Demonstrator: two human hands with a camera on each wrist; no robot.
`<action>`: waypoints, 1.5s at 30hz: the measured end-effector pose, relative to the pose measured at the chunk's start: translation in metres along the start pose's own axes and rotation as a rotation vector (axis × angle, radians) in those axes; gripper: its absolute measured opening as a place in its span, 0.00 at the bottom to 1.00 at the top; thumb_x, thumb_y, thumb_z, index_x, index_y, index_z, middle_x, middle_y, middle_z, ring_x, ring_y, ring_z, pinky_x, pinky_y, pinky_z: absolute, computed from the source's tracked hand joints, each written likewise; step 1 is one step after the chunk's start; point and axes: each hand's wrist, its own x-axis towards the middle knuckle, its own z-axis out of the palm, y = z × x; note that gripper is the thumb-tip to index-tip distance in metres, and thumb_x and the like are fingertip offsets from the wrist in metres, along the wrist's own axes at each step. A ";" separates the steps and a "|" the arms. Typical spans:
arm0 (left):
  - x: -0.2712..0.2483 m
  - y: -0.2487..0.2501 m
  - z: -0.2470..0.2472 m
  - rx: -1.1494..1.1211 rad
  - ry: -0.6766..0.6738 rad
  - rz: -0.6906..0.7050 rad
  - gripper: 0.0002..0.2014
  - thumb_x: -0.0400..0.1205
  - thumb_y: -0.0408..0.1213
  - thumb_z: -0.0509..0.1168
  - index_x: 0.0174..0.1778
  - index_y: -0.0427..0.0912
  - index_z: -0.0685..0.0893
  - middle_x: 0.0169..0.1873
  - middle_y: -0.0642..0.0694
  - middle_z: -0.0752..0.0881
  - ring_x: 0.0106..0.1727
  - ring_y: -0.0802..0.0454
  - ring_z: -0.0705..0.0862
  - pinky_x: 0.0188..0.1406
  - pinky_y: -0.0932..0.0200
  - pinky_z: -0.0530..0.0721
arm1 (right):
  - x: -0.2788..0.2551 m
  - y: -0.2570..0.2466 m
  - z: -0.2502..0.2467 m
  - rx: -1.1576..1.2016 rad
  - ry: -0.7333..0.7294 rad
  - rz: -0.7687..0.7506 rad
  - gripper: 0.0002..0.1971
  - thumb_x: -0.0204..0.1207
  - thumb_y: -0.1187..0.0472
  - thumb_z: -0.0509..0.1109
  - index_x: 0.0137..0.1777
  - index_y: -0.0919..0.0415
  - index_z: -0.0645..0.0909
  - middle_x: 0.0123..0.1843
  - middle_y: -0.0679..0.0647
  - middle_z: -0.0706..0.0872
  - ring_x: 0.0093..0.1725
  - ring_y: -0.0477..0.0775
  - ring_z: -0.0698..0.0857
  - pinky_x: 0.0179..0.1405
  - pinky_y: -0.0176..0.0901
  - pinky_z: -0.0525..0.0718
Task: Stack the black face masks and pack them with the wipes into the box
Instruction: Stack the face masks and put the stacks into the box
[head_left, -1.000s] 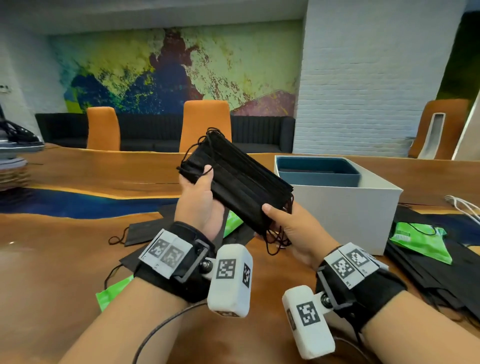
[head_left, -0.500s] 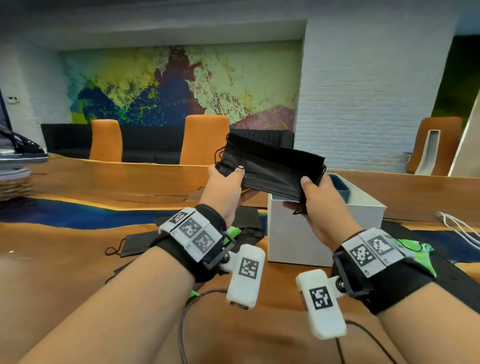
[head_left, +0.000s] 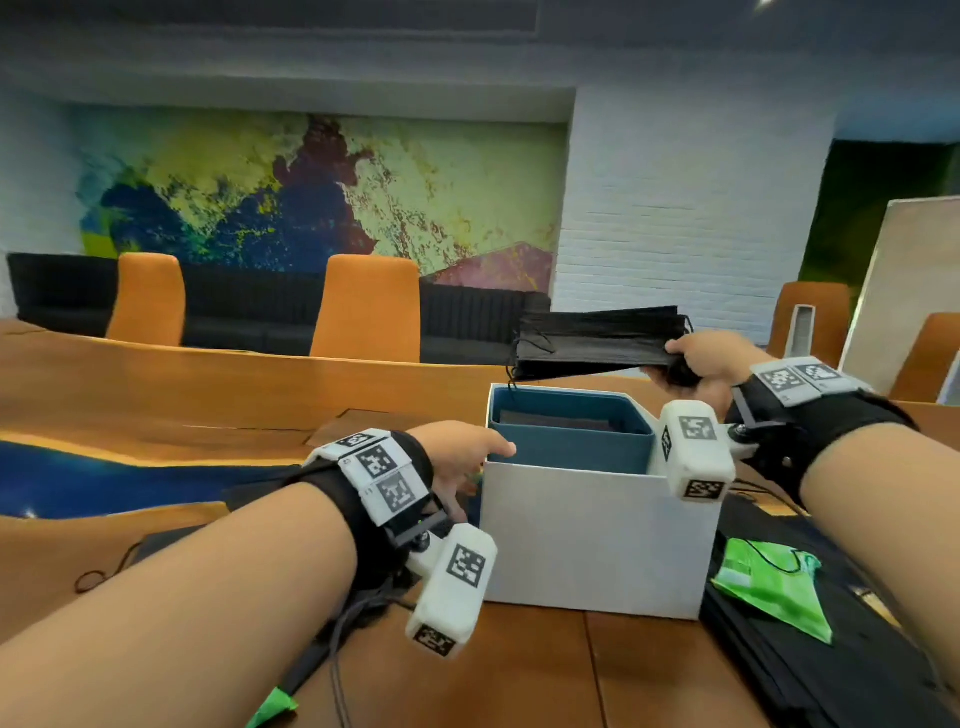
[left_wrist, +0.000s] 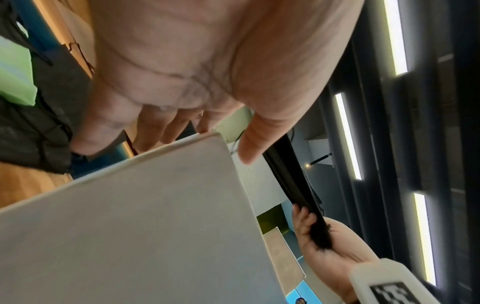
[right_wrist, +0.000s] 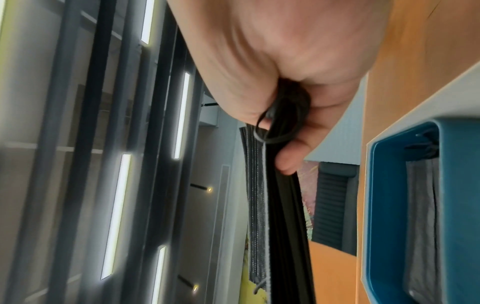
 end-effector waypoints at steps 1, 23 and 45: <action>0.002 0.000 0.000 -0.003 -0.016 -0.025 0.24 0.85 0.40 0.60 0.76 0.39 0.64 0.70 0.36 0.75 0.71 0.38 0.73 0.59 0.35 0.73 | 0.012 -0.001 0.001 -0.013 -0.007 0.010 0.09 0.86 0.68 0.53 0.45 0.67 0.71 0.38 0.61 0.78 0.19 0.58 0.85 0.08 0.39 0.78; 0.020 -0.038 -0.008 -0.247 -0.170 0.054 0.10 0.88 0.47 0.54 0.63 0.51 0.71 0.68 0.37 0.75 0.68 0.37 0.76 0.66 0.23 0.71 | 0.107 0.047 0.025 -0.926 -0.084 0.010 0.08 0.83 0.64 0.61 0.59 0.63 0.73 0.61 0.64 0.81 0.52 0.61 0.82 0.44 0.40 0.83; 0.017 -0.038 -0.004 -0.260 -0.137 0.058 0.17 0.87 0.47 0.55 0.71 0.50 0.67 0.69 0.37 0.74 0.68 0.37 0.75 0.65 0.22 0.71 | 0.061 0.008 0.035 -0.556 -0.050 -0.208 0.15 0.79 0.57 0.65 0.62 0.63 0.78 0.60 0.57 0.80 0.59 0.55 0.80 0.62 0.49 0.79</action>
